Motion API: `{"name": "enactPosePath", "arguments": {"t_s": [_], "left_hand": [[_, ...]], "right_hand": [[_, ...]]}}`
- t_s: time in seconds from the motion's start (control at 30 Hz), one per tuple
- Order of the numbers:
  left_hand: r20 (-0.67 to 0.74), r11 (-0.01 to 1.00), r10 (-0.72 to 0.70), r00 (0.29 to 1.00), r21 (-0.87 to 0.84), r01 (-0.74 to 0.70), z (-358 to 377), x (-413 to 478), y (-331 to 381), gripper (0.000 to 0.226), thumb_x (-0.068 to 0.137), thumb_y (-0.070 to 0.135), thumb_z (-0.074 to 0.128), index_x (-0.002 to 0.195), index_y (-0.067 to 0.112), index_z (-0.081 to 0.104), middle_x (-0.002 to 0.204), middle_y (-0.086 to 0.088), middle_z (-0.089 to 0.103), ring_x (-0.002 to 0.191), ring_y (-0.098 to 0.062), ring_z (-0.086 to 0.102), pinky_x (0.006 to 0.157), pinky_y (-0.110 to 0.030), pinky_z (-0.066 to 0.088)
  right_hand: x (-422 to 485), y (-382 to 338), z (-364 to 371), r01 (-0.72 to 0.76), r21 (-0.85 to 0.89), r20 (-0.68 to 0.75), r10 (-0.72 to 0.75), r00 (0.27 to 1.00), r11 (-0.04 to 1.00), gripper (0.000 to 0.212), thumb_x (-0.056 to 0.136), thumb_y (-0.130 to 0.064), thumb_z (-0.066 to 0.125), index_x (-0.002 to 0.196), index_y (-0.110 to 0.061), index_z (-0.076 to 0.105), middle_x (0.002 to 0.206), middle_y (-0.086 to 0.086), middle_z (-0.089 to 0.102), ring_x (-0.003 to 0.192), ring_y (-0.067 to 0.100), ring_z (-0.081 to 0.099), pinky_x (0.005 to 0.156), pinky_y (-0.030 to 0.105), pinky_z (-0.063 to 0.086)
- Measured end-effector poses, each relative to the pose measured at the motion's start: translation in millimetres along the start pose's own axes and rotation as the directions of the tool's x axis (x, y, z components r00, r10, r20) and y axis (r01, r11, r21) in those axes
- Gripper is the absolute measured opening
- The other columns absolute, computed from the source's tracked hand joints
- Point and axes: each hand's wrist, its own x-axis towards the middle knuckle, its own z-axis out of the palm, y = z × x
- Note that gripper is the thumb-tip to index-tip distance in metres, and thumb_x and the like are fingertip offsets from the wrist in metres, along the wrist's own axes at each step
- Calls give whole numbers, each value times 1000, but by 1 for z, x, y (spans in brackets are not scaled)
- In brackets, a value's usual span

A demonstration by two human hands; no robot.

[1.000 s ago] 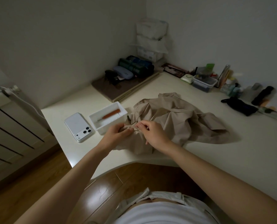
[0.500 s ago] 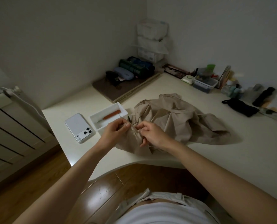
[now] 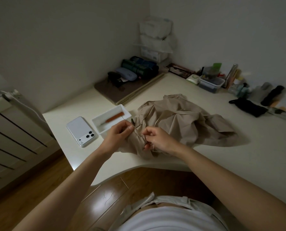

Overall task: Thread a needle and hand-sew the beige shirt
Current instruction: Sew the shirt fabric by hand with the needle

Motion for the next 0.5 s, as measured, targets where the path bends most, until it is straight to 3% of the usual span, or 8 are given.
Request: {"name": "enactPosePath", "arguments": {"t_s": [0.27, 0.37, 0.5], "left_hand": [[3, 1000, 6, 1000, -13, -6, 0, 2, -1, 17, 97, 15, 51, 82, 16, 58, 81, -6, 57, 77, -19, 52, 69, -27, 42], [-12, 999, 25, 1000, -21, -25, 3, 3, -1, 17, 97, 14, 50, 81, 15, 57, 73, -7, 51, 69, -17, 46, 60, -23, 36], [-15, 999, 42, 999, -6, -42, 8, 6, -1, 16, 97, 13, 49, 82, 14, 56, 78, -12, 55, 71, -17, 52, 66, -28, 42]], "right_hand": [[0, 2, 2, 14, 19, -39, -14, 999, 1000, 19, 99, -1, 39, 95, -11, 55, 83, 1, 57, 68, 11, 60, 65, 18, 56], [3, 4, 3, 32, 11, -55, -31, 998, 999, 17, 100, -5, 40, 106, -3, 55, 90, 6, 61, 82, 19, 64, 79, 29, 57], [5, 7, 8, 42, 142, -65, -33, 997, 989, 18, 99, -5, 41, 110, -2, 55, 102, 13, 62, 98, 23, 64, 88, 38, 55]]}}
